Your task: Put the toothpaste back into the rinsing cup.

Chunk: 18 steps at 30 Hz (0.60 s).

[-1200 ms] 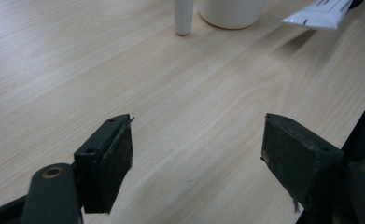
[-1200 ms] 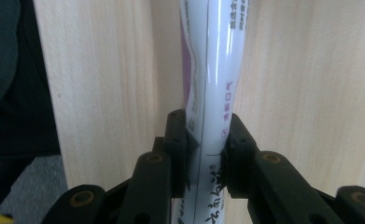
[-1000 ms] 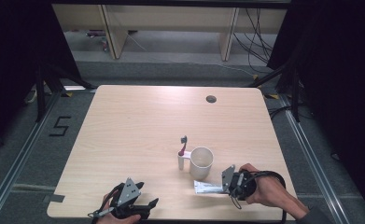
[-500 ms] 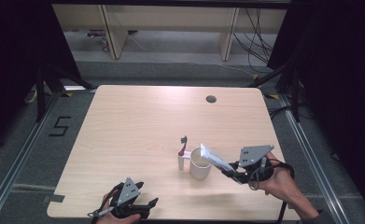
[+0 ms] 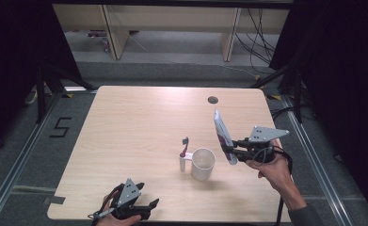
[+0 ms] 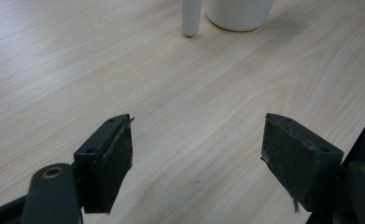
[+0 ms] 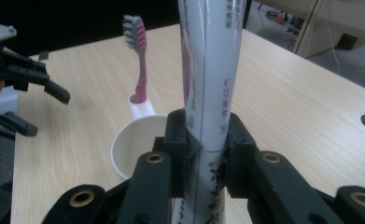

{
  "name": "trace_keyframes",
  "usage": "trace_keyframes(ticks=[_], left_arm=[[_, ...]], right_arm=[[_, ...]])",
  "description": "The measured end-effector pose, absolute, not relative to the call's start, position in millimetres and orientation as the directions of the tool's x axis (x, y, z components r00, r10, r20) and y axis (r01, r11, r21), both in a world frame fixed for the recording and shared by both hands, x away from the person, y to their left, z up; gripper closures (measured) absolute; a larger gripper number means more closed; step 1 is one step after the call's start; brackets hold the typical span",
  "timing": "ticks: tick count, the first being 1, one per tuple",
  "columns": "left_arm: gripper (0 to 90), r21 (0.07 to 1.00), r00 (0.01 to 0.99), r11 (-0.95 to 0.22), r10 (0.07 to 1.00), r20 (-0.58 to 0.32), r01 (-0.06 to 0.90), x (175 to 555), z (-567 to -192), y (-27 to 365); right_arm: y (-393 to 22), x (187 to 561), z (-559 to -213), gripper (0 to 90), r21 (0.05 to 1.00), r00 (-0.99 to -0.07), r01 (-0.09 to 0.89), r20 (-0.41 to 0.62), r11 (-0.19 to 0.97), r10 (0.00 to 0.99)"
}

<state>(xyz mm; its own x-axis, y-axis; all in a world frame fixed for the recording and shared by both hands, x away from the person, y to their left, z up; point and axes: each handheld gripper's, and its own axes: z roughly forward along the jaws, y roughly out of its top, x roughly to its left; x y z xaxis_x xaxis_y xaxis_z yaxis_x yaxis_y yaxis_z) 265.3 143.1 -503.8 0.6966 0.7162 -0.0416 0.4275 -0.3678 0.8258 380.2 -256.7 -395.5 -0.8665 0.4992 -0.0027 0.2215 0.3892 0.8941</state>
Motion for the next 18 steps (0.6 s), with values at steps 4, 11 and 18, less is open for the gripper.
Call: trace_keyframes(ticks=[4, 11, 18], left_arm=[[24.4, 0.821, 0.700, -0.387, 0.713, -0.022, 0.420, 266.3, -502.6, 145.9], [24.4, 0.827, 0.697, -0.373, 0.717, -0.031, 0.421, 266.4, -502.8, 145.6], [24.2, 0.826, 0.695, -0.374, 0.719, -0.030, 0.422, 266.7, -502.7, 145.8]], right_arm=[[-252.0, 386.1, -397.3, 75.5, 0.914, -0.856, 0.236, 0.036, 0.328, 0.515], [-238.5, 393.2, -397.1, 75.4, 0.943, -0.861, 0.216, 0.062, 0.252, 0.505], [-222.0, 392.0, -401.7, 75.4, 0.943, -0.867, 0.239, 0.100, 0.232, 0.488]])
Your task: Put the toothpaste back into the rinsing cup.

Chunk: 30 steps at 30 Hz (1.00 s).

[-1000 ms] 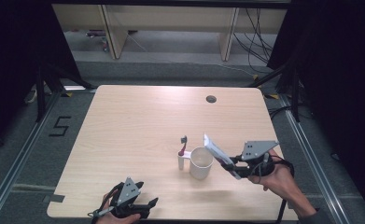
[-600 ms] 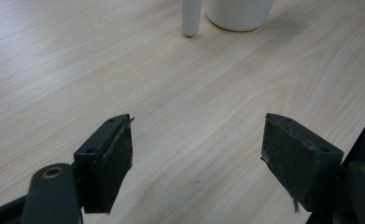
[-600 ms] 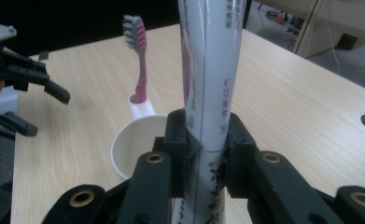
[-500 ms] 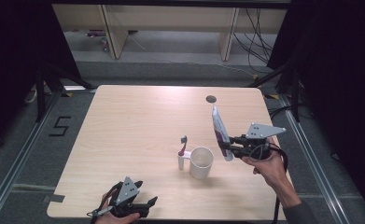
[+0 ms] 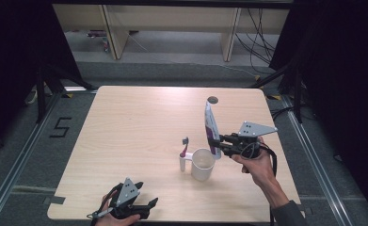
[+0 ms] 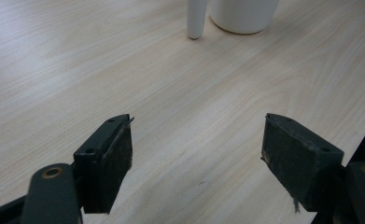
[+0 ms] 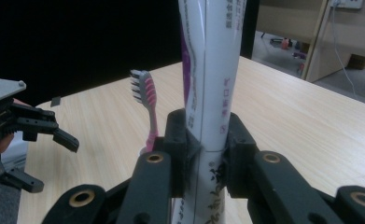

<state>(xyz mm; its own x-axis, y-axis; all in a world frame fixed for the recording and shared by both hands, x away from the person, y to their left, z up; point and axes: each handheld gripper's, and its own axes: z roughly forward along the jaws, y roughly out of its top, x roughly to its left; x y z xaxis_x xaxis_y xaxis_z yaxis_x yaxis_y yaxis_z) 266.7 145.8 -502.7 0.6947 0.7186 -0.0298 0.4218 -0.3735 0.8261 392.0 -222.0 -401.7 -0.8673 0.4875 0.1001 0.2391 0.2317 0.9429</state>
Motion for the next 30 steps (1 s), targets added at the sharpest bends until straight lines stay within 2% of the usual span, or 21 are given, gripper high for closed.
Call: trace_keyframes(ticks=[4, 6, 7, 9, 13, 14, 16, 20, 21, 23, 25, 26, 30], left_arm=[[23.5, 0.833, 0.694, -0.363, 0.719, -0.035, 0.418, 266.5, -503.1, 145.3], [23.3, 0.828, 0.695, -0.375, 0.718, -0.025, 0.418, 266.7, -502.3, 146.0], [23.0, 0.829, 0.694, -0.370, 0.719, -0.029, 0.418, 266.5, -502.7, 145.8], [22.5, 0.822, 0.701, -0.391, 0.713, -0.015, 0.415, 266.9, -502.3, 146.4], [21.7, 0.819, 0.702, -0.394, 0.712, -0.015, 0.417, 266.2, -502.6, 145.8], [21.3, 0.819, 0.702, -0.393, 0.712, -0.015, 0.417, 266.4, -502.7, 145.6], [20.9, 0.819, 0.697, -0.387, 0.717, -0.020, 0.422, 266.4, -503.0, 145.3], [20.9, 0.820, 0.701, -0.393, 0.713, -0.015, 0.417, 266.6, -502.6, 145.7], [21.0, 0.827, 0.693, -0.373, 0.720, -0.028, 0.420, 266.3, -503.3, 144.4], [20.9, 0.820, 0.701, -0.393, 0.713, -0.015, 0.416, 266.3, -502.6, 145.7], [20.9, 0.826, 0.695, -0.376, 0.718, -0.028, 0.421, 266.4, -503.3, 144.4], [20.9, 0.826, 0.694, -0.373, 0.720, -0.030, 0.423, 266.4, -503.5, 144.1], [21.0, 0.820, 0.702, -0.391, 0.712, -0.018, 0.418, 266.4, -502.9, 145.2]], right_arm=[[-215.7, 392.6, -406.9, 75.4, 0.942, -0.866, 0.254, 0.120, 0.220, 0.485], [-213.8, 394.3, -411.0, 75.4, 0.949, -0.871, 0.232, 0.105, 0.212, 0.480], [-211.9, 391.5, -412.7, 75.3, 0.941, -0.865, 0.267, 0.139, 0.208, 0.482], [-209.8, 392.4, -415.6, 75.3, 0.946, -0.873, 0.232, 0.099, 0.228, 0.478], [-204.6, 392.7, -423.2, 75.3, 0.946, -0.867, 0.254, 0.130, 0.202, 0.481], [-205.0, 393.9, -424.0, 75.3, 0.946, -0.875, 0.237, 0.108, 0.222, 0.473], [-203.0, 392.2, -427.3, 75.3, 0.938, -0.871, 0.270, 0.142, 0.217, 0.470], [-201.7, 392.0, -432.5, 75.2, 0.933, -0.870, 0.281, 0.148, 0.226, 0.470], [-201.7, 392.8, -433.9, 75.2, 0.940, -0.867, 0.259, 0.124, 0.224, 0.484], [-200.3, 391.2, -436.3, 75.2, 0.934, -0.866, 0.282, 0.150, 0.219, 0.476], [-201.5, 393.2, -438.3, 75.2, 0.938, -0.870, 0.246, 0.103, 0.243, 0.482], [-199.9, 391.8, -440.4, 75.2, 0.935, -0.868, 0.274, 0.139, 0.226, 0.477], [-198.9, 391.1, -445.2, 75.1, 0.926, -0.873, 0.272, 0.122, 0.264, 0.471]])
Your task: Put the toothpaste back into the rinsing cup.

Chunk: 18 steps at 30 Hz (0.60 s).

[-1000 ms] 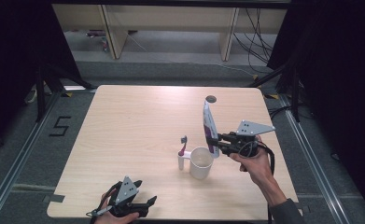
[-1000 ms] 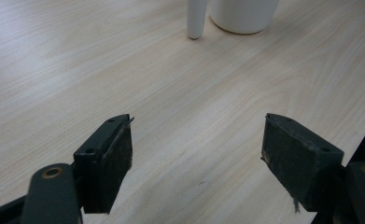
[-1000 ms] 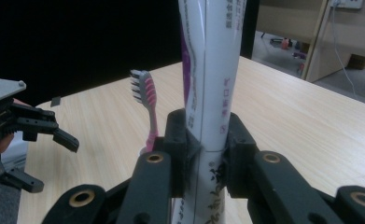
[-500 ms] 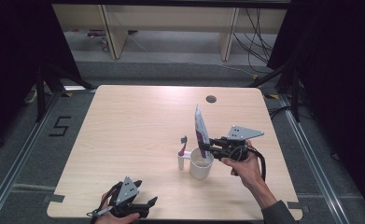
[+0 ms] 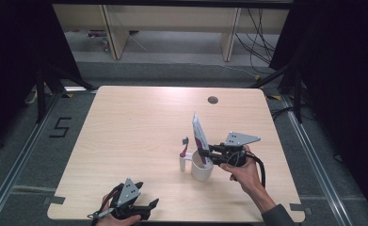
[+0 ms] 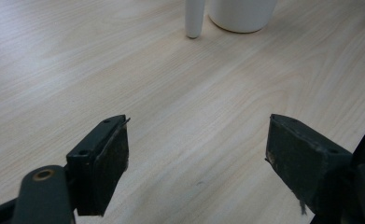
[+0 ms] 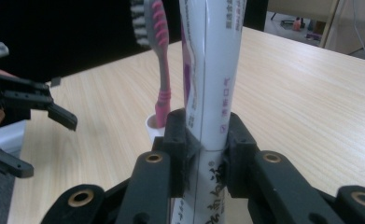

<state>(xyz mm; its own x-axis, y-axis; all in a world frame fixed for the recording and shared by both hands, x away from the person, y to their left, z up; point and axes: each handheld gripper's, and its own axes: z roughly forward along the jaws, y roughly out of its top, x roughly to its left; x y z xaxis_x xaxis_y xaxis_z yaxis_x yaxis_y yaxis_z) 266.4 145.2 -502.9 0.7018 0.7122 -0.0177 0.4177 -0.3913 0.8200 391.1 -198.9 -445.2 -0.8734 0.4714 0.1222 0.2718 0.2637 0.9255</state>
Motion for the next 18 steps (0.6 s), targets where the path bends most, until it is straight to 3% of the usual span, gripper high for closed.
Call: trace_keyframes(ticks=[18], left_arm=[[21.0, 0.821, 0.700, -0.391, 0.714, -0.014, 0.415, 266.5, -503.3, 144.6]], right_arm=[[-194.1, 385.2, -456.9, 74.3, 0.886, -0.877, 0.262, 0.054, 0.382, 0.477]])
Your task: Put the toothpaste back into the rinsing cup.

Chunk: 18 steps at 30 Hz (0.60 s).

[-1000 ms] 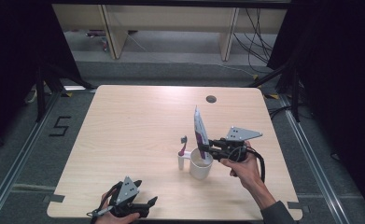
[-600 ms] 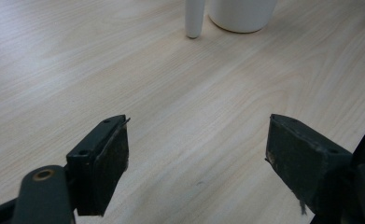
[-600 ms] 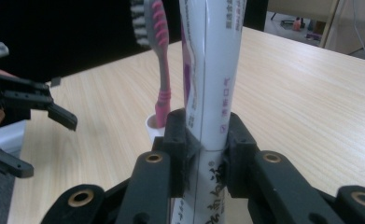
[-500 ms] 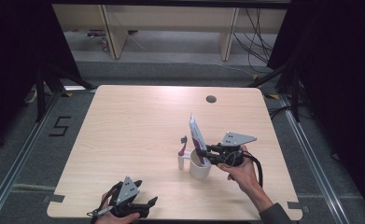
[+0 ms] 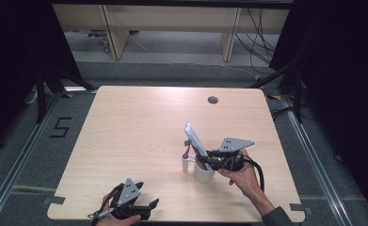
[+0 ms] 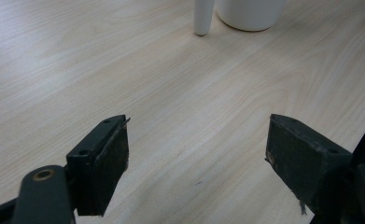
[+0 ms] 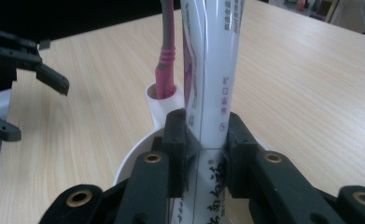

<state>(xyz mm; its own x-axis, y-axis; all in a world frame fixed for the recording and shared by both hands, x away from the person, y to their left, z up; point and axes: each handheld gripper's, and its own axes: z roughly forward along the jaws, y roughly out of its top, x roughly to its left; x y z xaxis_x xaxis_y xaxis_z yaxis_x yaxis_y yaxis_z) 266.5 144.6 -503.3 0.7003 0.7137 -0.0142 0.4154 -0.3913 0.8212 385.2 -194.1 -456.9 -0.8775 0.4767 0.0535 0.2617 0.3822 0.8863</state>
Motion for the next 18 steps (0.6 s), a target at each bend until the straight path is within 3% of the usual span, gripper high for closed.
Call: trace_keyframes(ticks=[18], left_arm=[[21.0, 0.815, 0.709, -0.401, 0.705, -0.016, 0.418, 266.0, -503.6, 143.9]], right_arm=[[-194.3, 377.2, -455.5, 73.7, 0.844, -0.884, 0.267, 0.021, 0.466, 0.468]])
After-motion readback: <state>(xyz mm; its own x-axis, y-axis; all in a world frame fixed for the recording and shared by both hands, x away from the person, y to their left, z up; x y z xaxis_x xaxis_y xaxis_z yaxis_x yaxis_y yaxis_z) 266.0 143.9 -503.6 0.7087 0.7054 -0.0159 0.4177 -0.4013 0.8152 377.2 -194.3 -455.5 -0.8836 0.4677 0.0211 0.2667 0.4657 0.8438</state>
